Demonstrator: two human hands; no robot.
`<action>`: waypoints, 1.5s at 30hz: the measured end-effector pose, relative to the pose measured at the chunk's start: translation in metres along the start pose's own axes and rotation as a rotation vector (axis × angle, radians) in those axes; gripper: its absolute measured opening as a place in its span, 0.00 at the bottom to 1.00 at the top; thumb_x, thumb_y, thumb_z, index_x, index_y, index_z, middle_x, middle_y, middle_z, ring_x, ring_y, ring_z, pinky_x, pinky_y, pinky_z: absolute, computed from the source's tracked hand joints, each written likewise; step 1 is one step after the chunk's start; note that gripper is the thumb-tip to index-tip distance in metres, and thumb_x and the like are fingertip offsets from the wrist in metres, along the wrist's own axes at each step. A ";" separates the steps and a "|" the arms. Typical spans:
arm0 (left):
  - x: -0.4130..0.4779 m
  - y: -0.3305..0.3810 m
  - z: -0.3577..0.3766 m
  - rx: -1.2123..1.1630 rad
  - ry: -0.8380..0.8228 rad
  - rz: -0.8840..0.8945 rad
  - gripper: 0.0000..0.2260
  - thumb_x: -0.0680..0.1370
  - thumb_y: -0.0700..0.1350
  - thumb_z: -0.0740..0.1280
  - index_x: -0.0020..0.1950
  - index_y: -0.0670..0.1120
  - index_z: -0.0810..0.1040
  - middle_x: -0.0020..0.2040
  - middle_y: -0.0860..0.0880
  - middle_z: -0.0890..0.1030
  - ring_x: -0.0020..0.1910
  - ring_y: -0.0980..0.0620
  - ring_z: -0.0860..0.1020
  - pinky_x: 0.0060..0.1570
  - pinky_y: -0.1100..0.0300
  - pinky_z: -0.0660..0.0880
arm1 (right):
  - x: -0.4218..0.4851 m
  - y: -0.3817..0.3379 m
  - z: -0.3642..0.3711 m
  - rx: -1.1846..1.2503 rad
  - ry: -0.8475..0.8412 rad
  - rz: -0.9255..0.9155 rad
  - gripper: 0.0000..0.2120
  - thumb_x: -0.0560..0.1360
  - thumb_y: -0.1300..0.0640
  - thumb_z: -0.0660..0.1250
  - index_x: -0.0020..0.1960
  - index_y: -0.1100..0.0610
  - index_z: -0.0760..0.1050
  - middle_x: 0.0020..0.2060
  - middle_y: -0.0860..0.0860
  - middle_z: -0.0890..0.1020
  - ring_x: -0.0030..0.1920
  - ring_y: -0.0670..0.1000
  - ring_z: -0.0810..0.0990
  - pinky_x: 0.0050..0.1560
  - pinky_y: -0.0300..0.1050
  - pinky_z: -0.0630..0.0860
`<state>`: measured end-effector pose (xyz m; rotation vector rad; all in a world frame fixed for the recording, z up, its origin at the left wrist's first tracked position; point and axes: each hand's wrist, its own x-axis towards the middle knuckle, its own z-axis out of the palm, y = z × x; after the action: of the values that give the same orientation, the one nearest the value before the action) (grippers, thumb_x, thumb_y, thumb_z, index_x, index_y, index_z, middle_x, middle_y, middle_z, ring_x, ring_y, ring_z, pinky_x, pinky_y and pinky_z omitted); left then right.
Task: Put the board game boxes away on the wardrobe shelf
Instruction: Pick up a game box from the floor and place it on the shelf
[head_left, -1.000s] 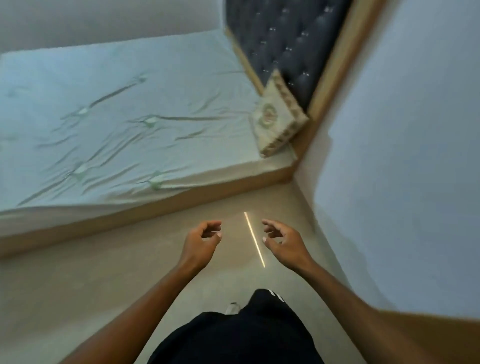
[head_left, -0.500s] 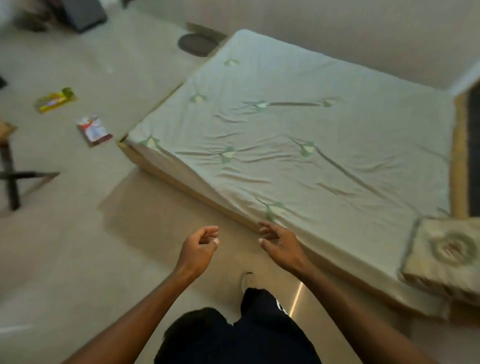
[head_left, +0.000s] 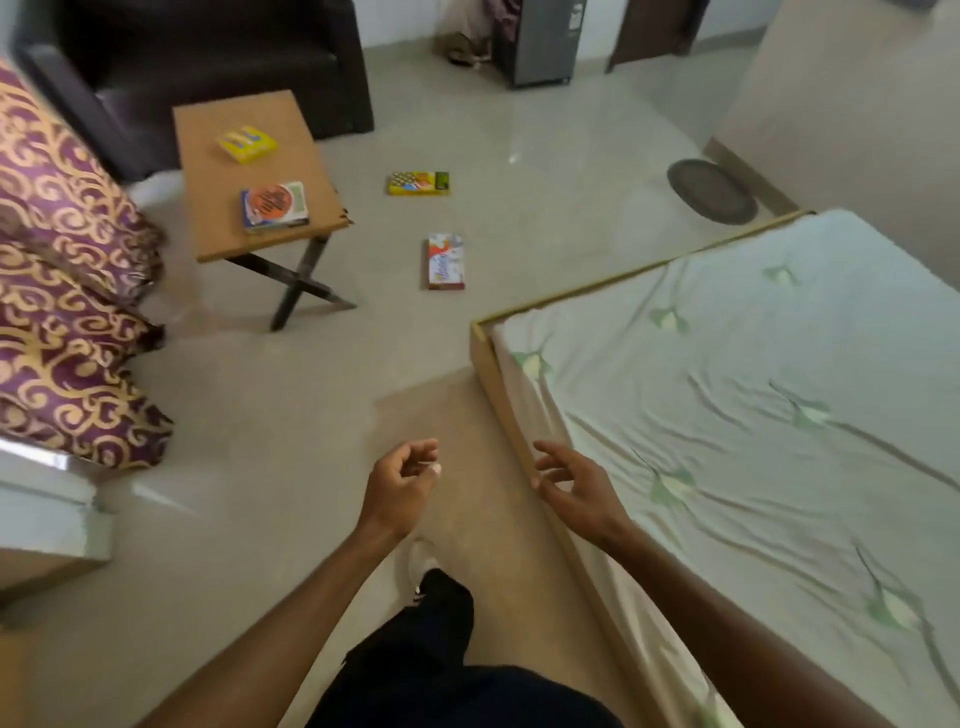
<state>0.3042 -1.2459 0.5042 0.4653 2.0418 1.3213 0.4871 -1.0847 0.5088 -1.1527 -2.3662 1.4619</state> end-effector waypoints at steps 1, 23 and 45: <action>0.021 0.007 -0.011 0.001 0.014 -0.005 0.12 0.75 0.38 0.68 0.57 0.47 0.80 0.52 0.51 0.83 0.47 0.55 0.80 0.46 0.68 0.75 | 0.024 -0.013 0.003 -0.003 -0.004 -0.007 0.22 0.74 0.58 0.69 0.68 0.52 0.73 0.53 0.51 0.81 0.50 0.48 0.81 0.47 0.34 0.78; 0.594 0.176 -0.121 0.031 0.083 -0.051 0.13 0.75 0.37 0.67 0.57 0.49 0.79 0.51 0.52 0.82 0.51 0.55 0.80 0.48 0.68 0.74 | 0.645 -0.203 0.010 0.101 -0.093 -0.021 0.22 0.74 0.57 0.70 0.67 0.50 0.73 0.52 0.49 0.81 0.48 0.45 0.82 0.44 0.33 0.76; 1.205 0.066 -0.002 0.332 -0.267 -0.465 0.15 0.73 0.41 0.65 0.58 0.49 0.78 0.53 0.52 0.81 0.52 0.54 0.79 0.58 0.56 0.76 | 1.227 -0.019 0.088 -0.014 -0.151 0.524 0.22 0.72 0.58 0.69 0.66 0.49 0.74 0.54 0.54 0.81 0.47 0.53 0.82 0.52 0.43 0.76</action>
<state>-0.5726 -0.4887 0.1670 0.2665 1.9863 0.6157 -0.4230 -0.3391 0.1501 -1.8276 -2.2700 1.7307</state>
